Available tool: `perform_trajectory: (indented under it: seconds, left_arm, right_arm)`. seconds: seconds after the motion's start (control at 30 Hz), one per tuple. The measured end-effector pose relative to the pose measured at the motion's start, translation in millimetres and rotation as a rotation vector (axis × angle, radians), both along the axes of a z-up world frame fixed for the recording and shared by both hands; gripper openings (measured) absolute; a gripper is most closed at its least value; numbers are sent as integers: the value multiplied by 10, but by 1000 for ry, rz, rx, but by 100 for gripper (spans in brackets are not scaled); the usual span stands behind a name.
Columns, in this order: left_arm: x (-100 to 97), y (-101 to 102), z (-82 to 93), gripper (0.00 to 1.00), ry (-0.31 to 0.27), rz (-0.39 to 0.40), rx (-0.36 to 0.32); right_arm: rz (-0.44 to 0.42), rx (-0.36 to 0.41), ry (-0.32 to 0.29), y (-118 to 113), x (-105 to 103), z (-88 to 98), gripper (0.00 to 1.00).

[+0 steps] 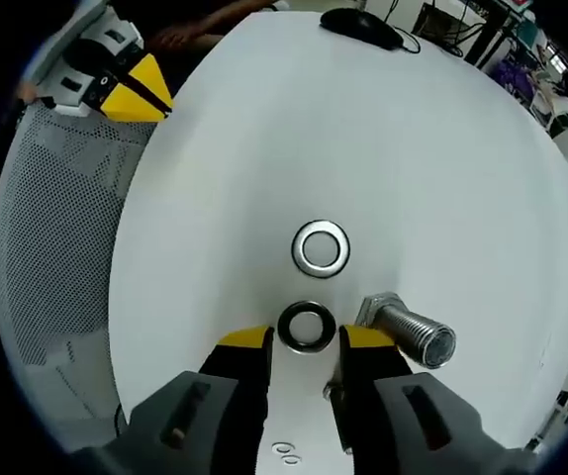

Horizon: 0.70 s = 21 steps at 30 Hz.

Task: Place the washer onto the threaded stud by aligning its center hole with the stud, sliding it down to the base, and recovering from edge contact or off-axis alignment until the washer reaches the visible bottom stop.

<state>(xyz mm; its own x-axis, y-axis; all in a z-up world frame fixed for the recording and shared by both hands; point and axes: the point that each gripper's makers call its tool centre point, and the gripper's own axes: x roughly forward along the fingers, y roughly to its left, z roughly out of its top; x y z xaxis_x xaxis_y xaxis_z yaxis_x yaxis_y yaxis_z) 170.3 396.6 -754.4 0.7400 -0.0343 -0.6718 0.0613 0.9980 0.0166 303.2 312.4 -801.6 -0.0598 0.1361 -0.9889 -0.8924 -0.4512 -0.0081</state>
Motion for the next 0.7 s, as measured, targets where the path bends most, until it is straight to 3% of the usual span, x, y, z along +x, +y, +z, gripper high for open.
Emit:
perform_trajectory:
  seconds: [0.57, 0.7]
  left_arm:
    - [2, -2, 4, 0, -3, -1, -1]
    - [3, 1, 7, 0, -5, 1, -1]
  right_arm:
    - [-17, 9, -11, 2, 5, 3, 24]
    - [-58, 35, -4, -9, 26, 24, 23]
